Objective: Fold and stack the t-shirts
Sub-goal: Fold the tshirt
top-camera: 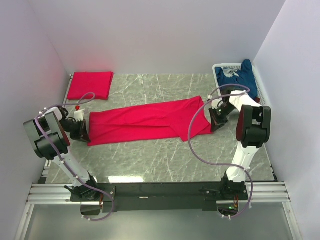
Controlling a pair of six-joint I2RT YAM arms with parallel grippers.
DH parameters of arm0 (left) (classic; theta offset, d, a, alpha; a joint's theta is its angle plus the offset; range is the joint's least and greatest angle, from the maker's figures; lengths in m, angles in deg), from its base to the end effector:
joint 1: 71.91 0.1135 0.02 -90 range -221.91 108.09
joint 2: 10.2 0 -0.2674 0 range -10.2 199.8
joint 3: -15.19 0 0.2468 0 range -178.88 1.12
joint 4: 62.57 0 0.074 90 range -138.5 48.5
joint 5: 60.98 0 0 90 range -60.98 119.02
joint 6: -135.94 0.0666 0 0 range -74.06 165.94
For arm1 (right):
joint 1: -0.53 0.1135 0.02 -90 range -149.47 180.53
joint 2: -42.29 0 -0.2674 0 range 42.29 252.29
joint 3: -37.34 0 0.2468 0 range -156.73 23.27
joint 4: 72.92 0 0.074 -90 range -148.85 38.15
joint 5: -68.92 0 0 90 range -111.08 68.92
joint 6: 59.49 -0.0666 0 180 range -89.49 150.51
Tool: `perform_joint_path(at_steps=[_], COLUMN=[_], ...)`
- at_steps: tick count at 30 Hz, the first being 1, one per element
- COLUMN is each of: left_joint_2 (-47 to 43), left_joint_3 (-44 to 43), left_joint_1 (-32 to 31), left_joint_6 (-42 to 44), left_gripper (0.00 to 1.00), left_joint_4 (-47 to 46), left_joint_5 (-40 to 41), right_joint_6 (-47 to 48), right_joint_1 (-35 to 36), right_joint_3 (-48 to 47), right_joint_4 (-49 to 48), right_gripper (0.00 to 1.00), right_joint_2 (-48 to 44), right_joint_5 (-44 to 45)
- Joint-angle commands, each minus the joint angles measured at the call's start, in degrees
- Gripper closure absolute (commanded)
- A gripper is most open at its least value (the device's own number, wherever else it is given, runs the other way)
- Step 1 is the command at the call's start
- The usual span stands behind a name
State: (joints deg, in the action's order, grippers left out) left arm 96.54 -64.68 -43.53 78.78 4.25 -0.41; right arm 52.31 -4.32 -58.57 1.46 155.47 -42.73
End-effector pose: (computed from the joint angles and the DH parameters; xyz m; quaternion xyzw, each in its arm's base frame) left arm 0.2871 0.1179 0.1263 0.0294 0.9663 -0.2344 0.1025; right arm 0.3578 -0.0057 0.1502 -0.1421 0.9718 0.1860 0.0295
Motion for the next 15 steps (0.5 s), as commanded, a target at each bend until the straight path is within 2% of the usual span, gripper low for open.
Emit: perform_joint_path(at_steps=[1, 5, 6, 7, 8, 9, 11, 12, 14, 15], left_joint_2=[-1.18, -0.74, -0.57, -1.00, -1.88, -5.10, -9.25, -13.36, -17.07, -20.22], left_joint_3=[1.90, 1.65, 1.21, 0.59, -0.46, -1.25, -3.96, -5.03, -7.75, -8.29], left_joint_1=[0.97, 0.98, 0.89, 0.89, 0.89, 0.97, 0.89, 0.71, -0.77, -4.26], left_joint_6=[3.63, 3.89, 4.59, 7.21, 8.37, 10.12, 14.17, 16.27, 17.08, 17.17], left_gripper=[0.99, 0.99, 0.95, 0.84, 0.66, 0.55, 0.36, 0.17, 0.04, 0.01], left_joint_4=[-0.10, 0.33, 1.29, 2.35, 4.36, 5.25, 6.39, 6.83, 6.31, 5.53], left_joint_5=[6.40, 5.53, 4.31, 3.08, 1.50, -1.74, -5.09, -8.68, -10.64, -10.73], right_joint_6=[2.54, 2.63, 2.63, 2.72, 2.72, 2.89, 3.07, 3.16, 2.63, 2.63], right_joint_1=[-0.52, -0.26, 0.00, 0.09, 0.01, -0.17, -0.26, -0.34, -0.43, -0.43], right_joint_3=[3.43, 5.99, 5.99, 5.47, 4.94, 4.33, 1.70, 0.73, -2.08, -2.88], right_joint_4=[2.01, 1.65, 1.82, 2.26, 2.52, 2.88, 4.45, 5.33, 7.44, 8.15], right_gripper=[1.00, 1.00, 0.88, 0.80, 0.73, 0.63, 0.59, 0.58, 0.58, 0.58], right_joint_2=[-3.76, -3.33, -3.24, -3.41, -4.72, -5.77, -8.93, -9.82, -11.31, -11.76], right_joint_5=[3.80, 3.20, 2.84, 2.23, 1.70, 1.00, 0.12, -1.36, -2.69, -3.91])
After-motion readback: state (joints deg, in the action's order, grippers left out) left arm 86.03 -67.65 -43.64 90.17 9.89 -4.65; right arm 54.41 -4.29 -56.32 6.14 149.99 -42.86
